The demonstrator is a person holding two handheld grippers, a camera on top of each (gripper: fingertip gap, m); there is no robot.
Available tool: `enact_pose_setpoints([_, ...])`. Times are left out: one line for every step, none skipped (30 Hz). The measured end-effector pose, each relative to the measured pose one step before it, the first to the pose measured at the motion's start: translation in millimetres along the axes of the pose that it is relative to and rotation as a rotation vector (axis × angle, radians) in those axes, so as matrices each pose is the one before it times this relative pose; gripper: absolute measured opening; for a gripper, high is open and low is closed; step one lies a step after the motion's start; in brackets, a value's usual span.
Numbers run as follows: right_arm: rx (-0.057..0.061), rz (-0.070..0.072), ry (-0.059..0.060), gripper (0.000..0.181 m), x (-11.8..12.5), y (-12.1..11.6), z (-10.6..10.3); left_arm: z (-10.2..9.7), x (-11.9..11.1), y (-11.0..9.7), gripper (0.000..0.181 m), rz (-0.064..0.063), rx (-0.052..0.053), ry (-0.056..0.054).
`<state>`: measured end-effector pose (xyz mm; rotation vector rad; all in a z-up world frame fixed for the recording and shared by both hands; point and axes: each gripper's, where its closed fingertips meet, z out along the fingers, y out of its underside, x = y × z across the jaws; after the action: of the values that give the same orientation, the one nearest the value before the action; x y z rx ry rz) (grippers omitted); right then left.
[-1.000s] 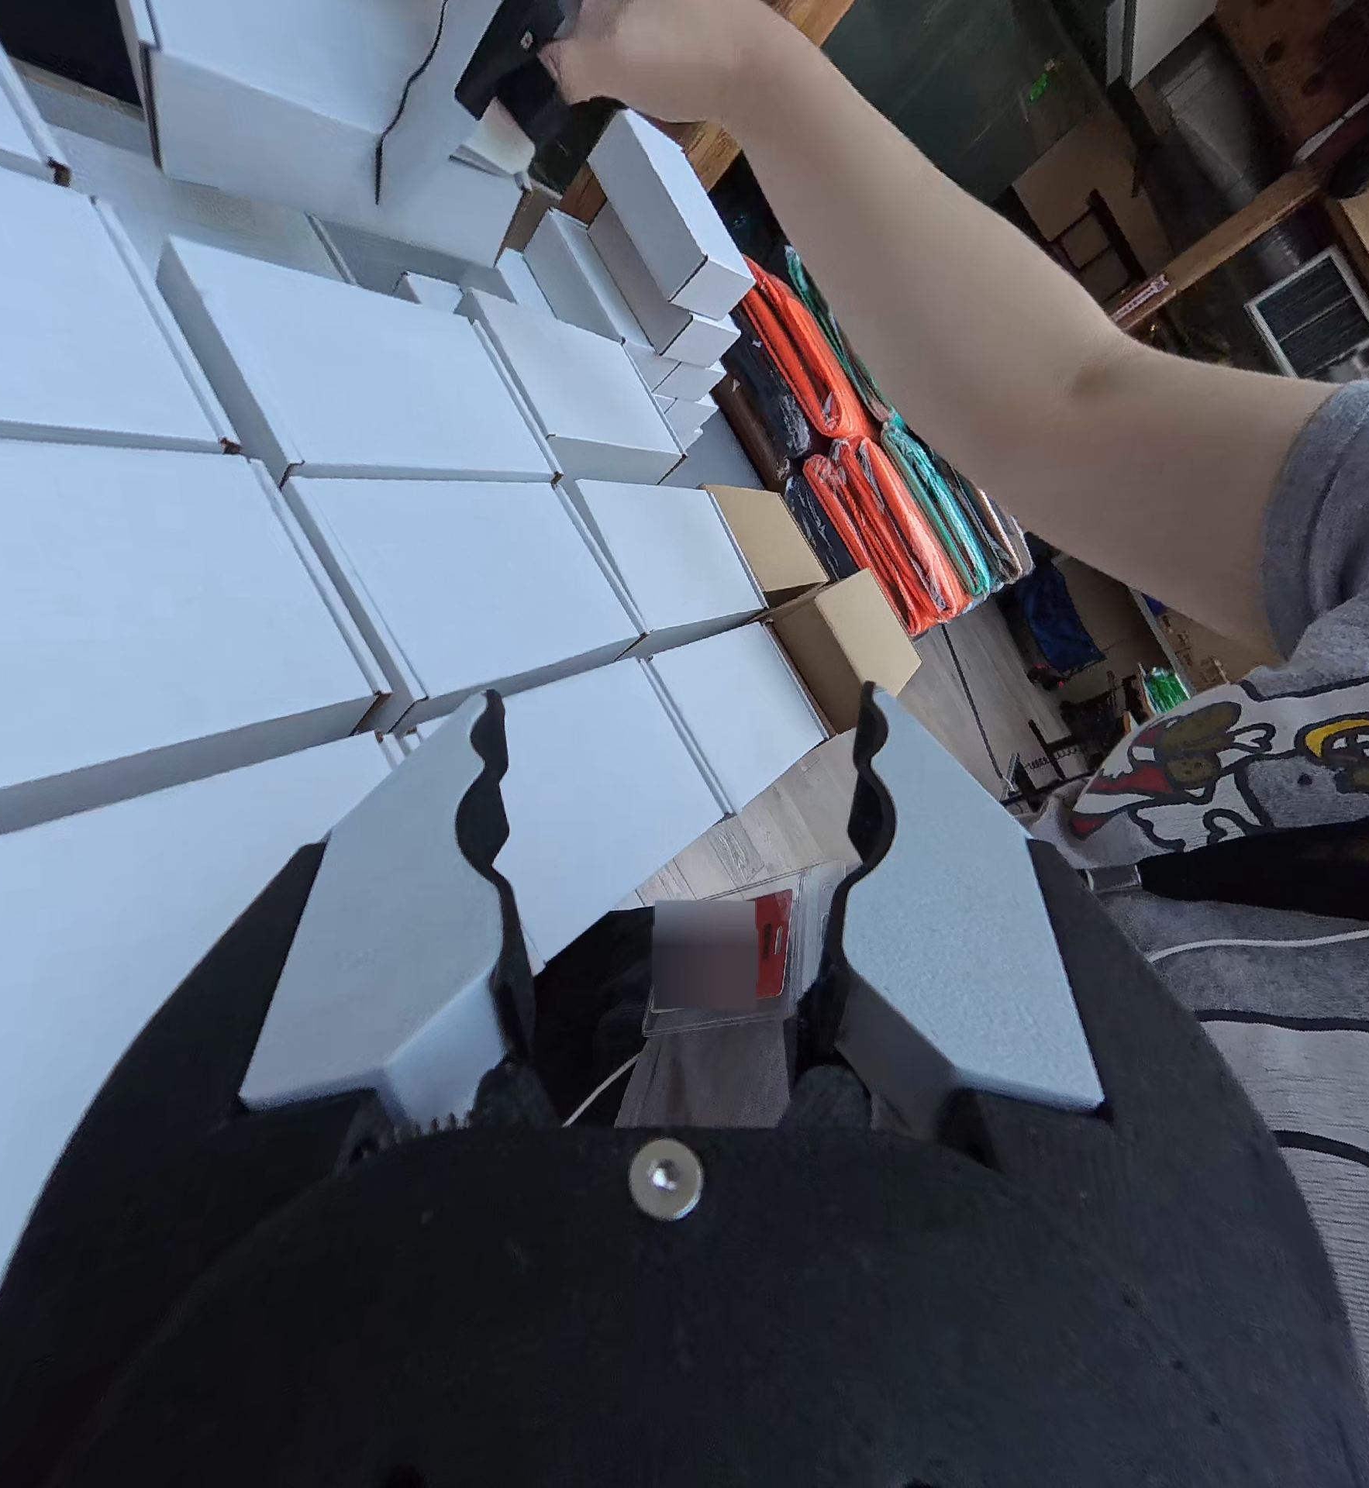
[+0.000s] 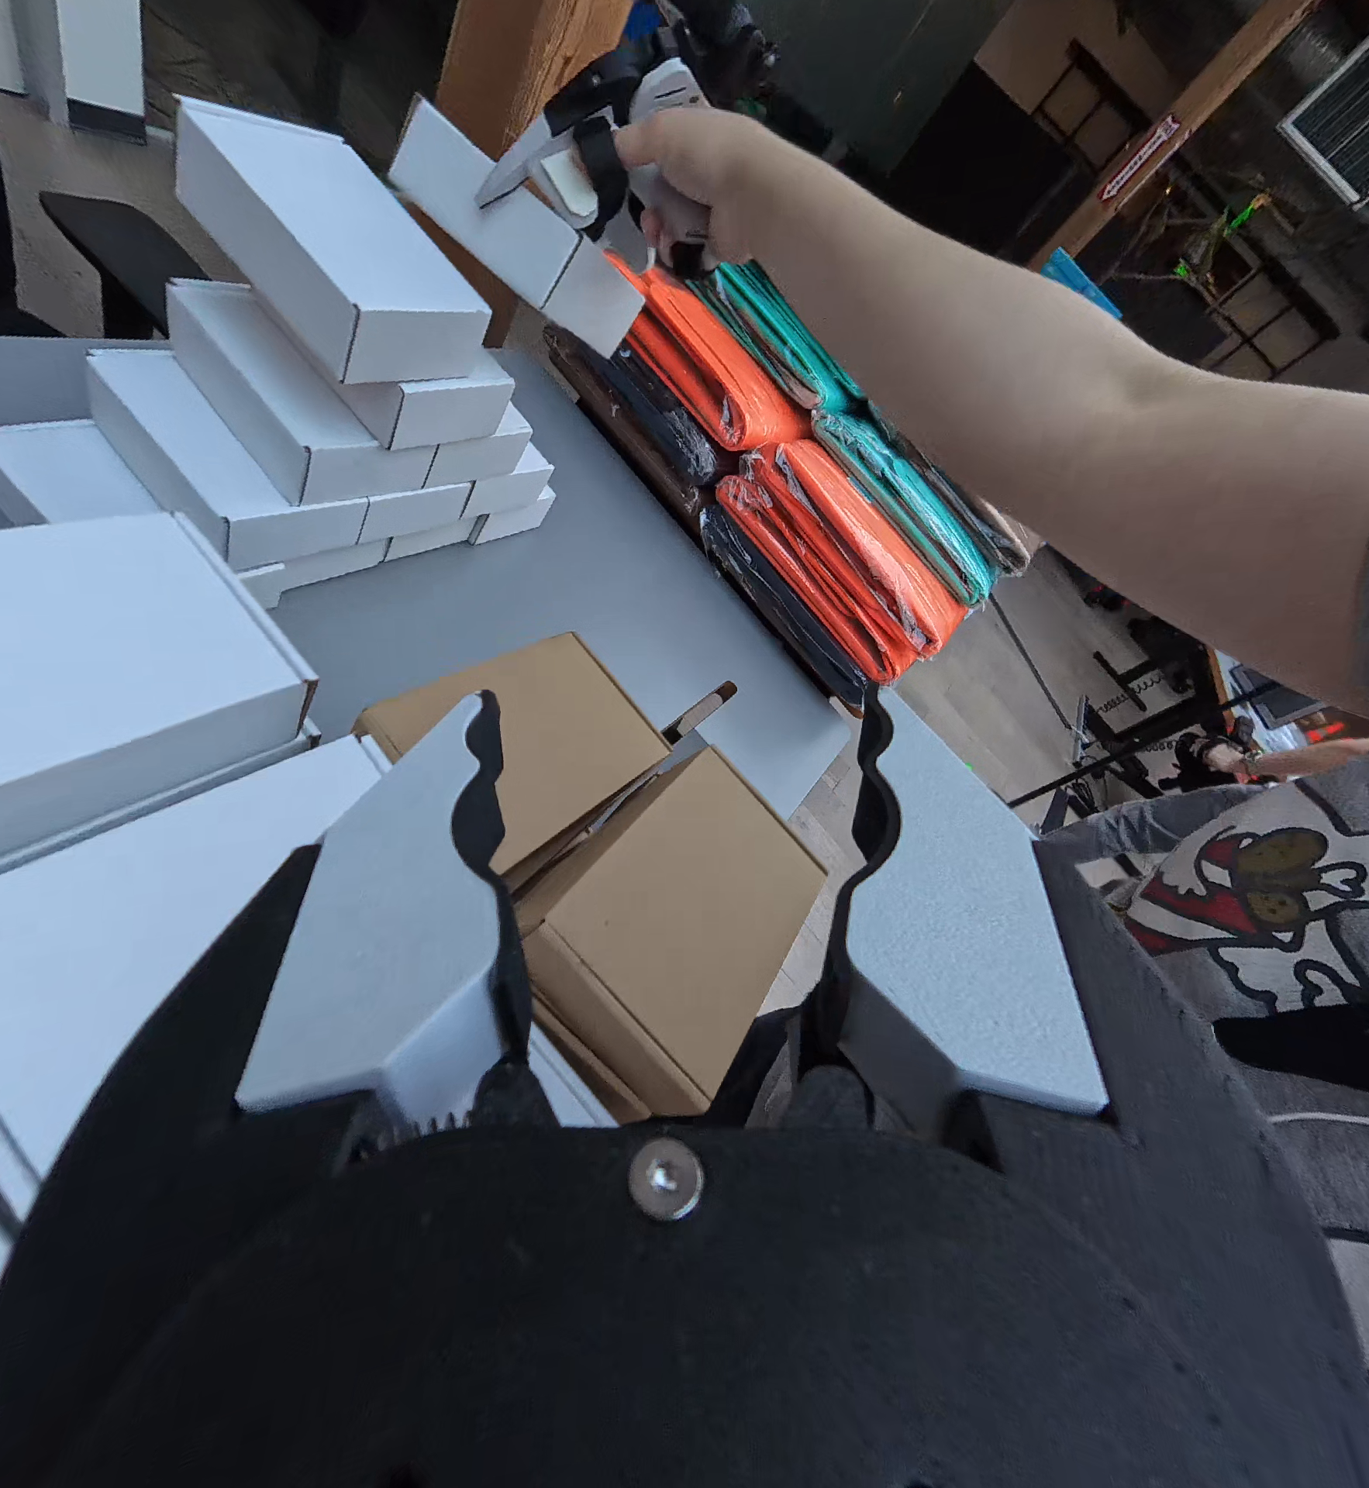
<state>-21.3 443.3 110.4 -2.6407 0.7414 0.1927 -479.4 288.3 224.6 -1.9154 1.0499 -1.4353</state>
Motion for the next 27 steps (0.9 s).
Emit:
enact_pose_setpoints([0.0055, -0.0088, 0.0053, 0.121, 1.42, -1.03, 3.95, 8.44, 3.44, -1.93, 0.088, 0.0096, -0.0075, 0.0009])
enact_pose_setpoints([0.0061, -0.0095, 0.0016, 0.121, 0.33, -1.31, 3.35, 8.01, 0.84, -1.31, 0.088, 0.0084, -0.0088, -0.0052])
enact_pose_setpoints([0.0051, -0.0094, 0.0010, 0.121, -0.04, -1.23, 2.83, 8.03, -2.57, -1.93, 0.088, 0.0071, -0.0080, -0.0128])
enact_pose_setpoints([0.0057, -0.0088, 0.0022, 0.121, 0.22, -1.46, 2.24, 8.96, -5.69, -4.83, 0.086, -0.0023, 0.0000, -0.0167])
enact_pose_setpoints([0.0080, -0.0060, 0.0009, 0.121, 0.11, -1.70, 1.88, 11.32, -4.66, -8.42, 0.084, -0.0131, 0.0038, 0.0020])
enact_pose_setpoints([0.0116, -0.0024, -0.0004, 0.121, 0.11, -1.63, 1.25, 14.75, -2.05, -10.50, 0.085, -0.0107, -0.0072, 0.0277])
enact_pose_setpoints([0.0115, -0.0005, 0.0013, 0.121, 0.48, -1.14, 0.98, 17.76, -4.10, -10.49, 0.087, 0.0028, -0.0258, 0.0254])
enact_pose_setpoints([0.0101, -0.0005, 0.0010, 0.121, 0.41, -0.78, 0.93, 19.50, -11.19, -11.76, 0.088, 0.0223, -0.0288, -0.0041])
enact_pose_setpoints([0.0083, 0.0008, 0.0005, 0.121, 0.52, -0.43, 1.03, 19.63, -19.76, -14.35, 0.090, 0.0308, -0.0132, -0.0423])
enact_pose_setpoints([0.0044, 0.0026, 0.0028, 0.121, 0.92, 0.08, 1.29, 20.26, -22.29, -16.10, 0.089, 0.0163, 0.0063, -0.0467])
enact_pose_setpoints([0.0018, 0.0034, 0.0040, 0.121, 1.05, 0.68, 1.33, 21.12, -21.05, -15.33, 0.088, -0.0083, 0.0155, -0.0306])
enact_pose_setpoints([-0.0024, 0.0044, -0.0020, 0.121, -0.06, 1.39, 1.70, 21.45, -19.28, -12.58, 0.087, -0.0354, 0.0116, -0.0156])
enact_pose_setpoints([-0.0034, 0.0050, -0.0043, 0.121, -0.85, 1.57, 1.70, 20.56, -15.27, -9.21, 0.086, -0.0506, 0.0017, 0.0030])
enact_pose_setpoints([-0.0049, 0.0040, -0.0040, 0.121, -1.13, 1.85, 1.78, 18.39, -12.25, -6.47, 0.087, -0.0538, -0.0061, 0.0098])
enact_pose_setpoints([-0.0035, 0.0036, -0.0043, 0.122, -1.52, 1.97, 1.38, 15.26, -9.57, -6.26, 0.084, -0.0467, -0.0022, 0.0093])
enact_pose_setpoints([0.0014, 0.0040, -0.0031, 0.122, -1.39, 1.25, 1.20, 11.96, -8.26, -7.22, 0.081, -0.0153, 0.0112, -0.0026])
enact_pose_setpoints([0.0040, 0.0002, 0.0019, 0.122, -0.63, 0.50, 1.16, 9.52, -8.20, -7.50, 0.082, 0.0135, 0.0246, -0.0228])
enact_pose_setpoints([0.0052, -0.0008, 0.0068, 0.122, 0.35, -0.06, 1.24, 8.44, -8.16, -5.03, 0.083, 0.0185, 0.0161, -0.0304])
enact_pose_setpoints([0.0044, -0.0010, 0.0057, 0.122, 0.17, -0.18, 1.40, 8.46, -4.97, -2.24, 0.085, 0.0010, 0.0030, -0.0089])
enact_pose_setpoints([0.0001, -0.0023, 0.0041, 0.122, -0.07, 0.27, 1.64, 8.43, -2.49, -0.07, 0.086, -0.0219, -0.0098, 0.0142])
enact_pose_setpoints([-0.0024, -0.0013, 0.0057, 0.122, 0.10, 0.51, 1.73, 7.75, -3.35, 0.28, 0.088, -0.0327, -0.0115, 0.0145])
enact_pose_setpoints([-0.0016, -0.0039, 0.0030, 0.122, -0.49, 0.31, 1.68, 6.53, -5.15, -0.08, 0.088, -0.0299, -0.0070, 0.0044])
enact_pose_setpoints([-0.0009, -0.0030, 0.0025, 0.122, -0.41, 0.17, 1.47, 5.95, -6.02, 0.49, 0.089, -0.0256, -0.0098, -0.0026])
enact_pose_setpoints([0.0017, -0.0002, 0.0025, 0.122, -0.33, -0.15, 1.35, 5.85, -5.35, 1.55, 0.090, -0.0230, -0.0158, 0.0004])
enact_pose_setpoints([0.0043, 0.0002, 0.0022, 0.122, -0.13, -0.30, 0.81, 5.76, -5.00, 2.92, 0.091, -0.0192, -0.0233, 0.0019])
enact_pose_setpoints([0.0018, 0.0017, 0.0039, 0.122, 0.34, 0.06, 0.78, 5.18, -4.82, 3.62, 0.091, -0.0155, -0.0259, 0.0006])
enact_pose_setpoints([0.0005, 0.0014, 0.0019, 0.122, 0.00, 0.34, 0.78, 4.27, -4.18, 2.84, 0.091, -0.0076, -0.0190, 0.0006])
